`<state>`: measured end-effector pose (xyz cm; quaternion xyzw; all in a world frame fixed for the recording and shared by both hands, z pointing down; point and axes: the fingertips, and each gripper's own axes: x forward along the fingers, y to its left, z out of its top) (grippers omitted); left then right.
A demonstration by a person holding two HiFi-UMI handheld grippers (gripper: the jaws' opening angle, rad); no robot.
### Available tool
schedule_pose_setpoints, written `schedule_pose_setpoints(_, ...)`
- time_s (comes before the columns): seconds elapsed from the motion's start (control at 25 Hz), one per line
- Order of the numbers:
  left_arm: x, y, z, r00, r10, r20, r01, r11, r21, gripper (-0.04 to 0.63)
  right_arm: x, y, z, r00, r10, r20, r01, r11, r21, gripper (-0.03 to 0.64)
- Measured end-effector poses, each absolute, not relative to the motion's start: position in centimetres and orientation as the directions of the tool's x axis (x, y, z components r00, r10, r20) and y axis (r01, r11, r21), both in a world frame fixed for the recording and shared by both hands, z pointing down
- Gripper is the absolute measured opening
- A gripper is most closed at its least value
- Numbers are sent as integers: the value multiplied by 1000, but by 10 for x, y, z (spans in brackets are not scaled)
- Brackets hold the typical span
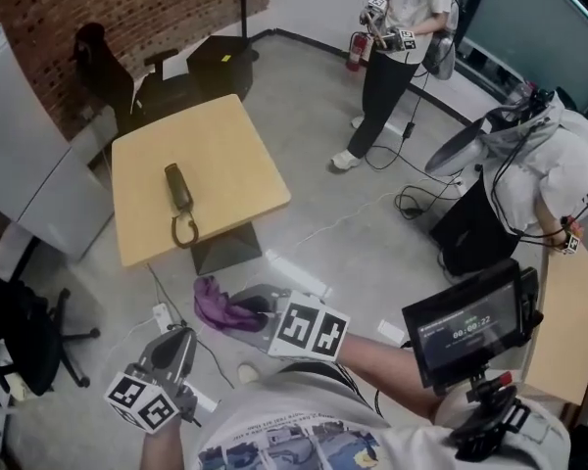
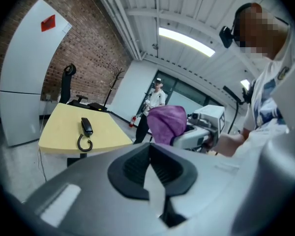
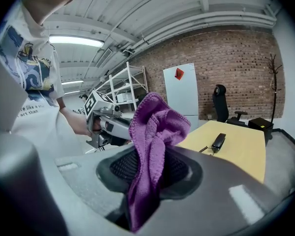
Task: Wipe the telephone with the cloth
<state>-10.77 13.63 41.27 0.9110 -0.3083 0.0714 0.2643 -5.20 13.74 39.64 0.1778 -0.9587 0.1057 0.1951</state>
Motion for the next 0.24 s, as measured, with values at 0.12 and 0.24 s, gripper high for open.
schedule_pose_setpoints(0.12,-109,135,414,798,-522,301,-602,-667,440,5,-54,136,395,-861,-298,412,-382,914,-135,112)
schedule_pose_setpoints(0.24,-111,135,418,798,-517,309,-602,-666,440,3,-54,135,395,-862,-297,411,-381,914,-137,110)
